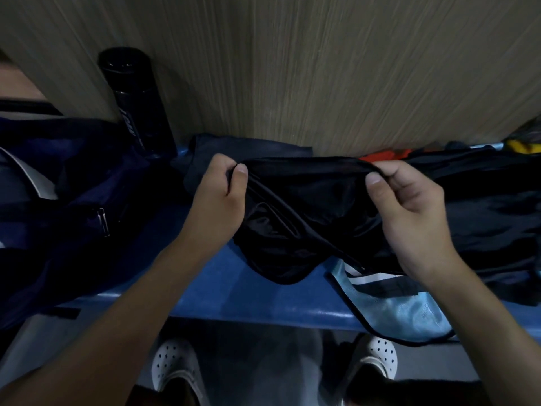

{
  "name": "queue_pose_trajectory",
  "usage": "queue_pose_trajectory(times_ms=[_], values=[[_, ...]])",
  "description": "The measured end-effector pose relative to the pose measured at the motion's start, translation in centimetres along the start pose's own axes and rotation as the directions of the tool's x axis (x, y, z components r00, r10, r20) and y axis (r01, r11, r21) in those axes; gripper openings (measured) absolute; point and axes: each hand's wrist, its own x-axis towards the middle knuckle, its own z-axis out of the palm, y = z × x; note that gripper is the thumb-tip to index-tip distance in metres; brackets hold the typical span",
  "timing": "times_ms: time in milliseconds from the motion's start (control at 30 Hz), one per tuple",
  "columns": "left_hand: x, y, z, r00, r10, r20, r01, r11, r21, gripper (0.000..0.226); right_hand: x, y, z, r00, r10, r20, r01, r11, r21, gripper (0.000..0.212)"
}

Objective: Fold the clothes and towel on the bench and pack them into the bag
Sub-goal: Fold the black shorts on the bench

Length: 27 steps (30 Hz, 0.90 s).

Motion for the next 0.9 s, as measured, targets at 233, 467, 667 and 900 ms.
queue_pose_trajectory(times_ms=[233, 467, 667, 900], values=[[-0.9, 0.0, -0.8, 0.894, 0.116, 0.433, -0.111, 0.993, -0.039, 0.065, -1.1, -0.3, 1.7, 0.992, 0.004, 0.130, 0.000, 0.999, -0.033, 0.021], [-1.6, 0.2, 0.9, 0.931, 0.214, 0.296, -0.197, 0.977, -0.087, 0.006, -3.3, 0.2, 3.3, 0.976, 0.067, 0.206, -0.011, 0.965, -0.262, 0.035], [-0.3, -0.3, 0.0, 0.996, -0.091, -0.006, 0.089, 0.982, -0.166, 0.041, -4.8, 2.7, 1.3, 0.970, 0.129, 0.204, 0.089, 0.595, -0.799, 0.026], [0.3, -0.5, -0.1, 0.963, -0.268, -0.038, 0.250, 0.935, -0.253, 0.052, -6.2, 4.0, 0.1, 0.917, 0.208, 0.340, 0.257, 0.341, -0.904, 0.017]])
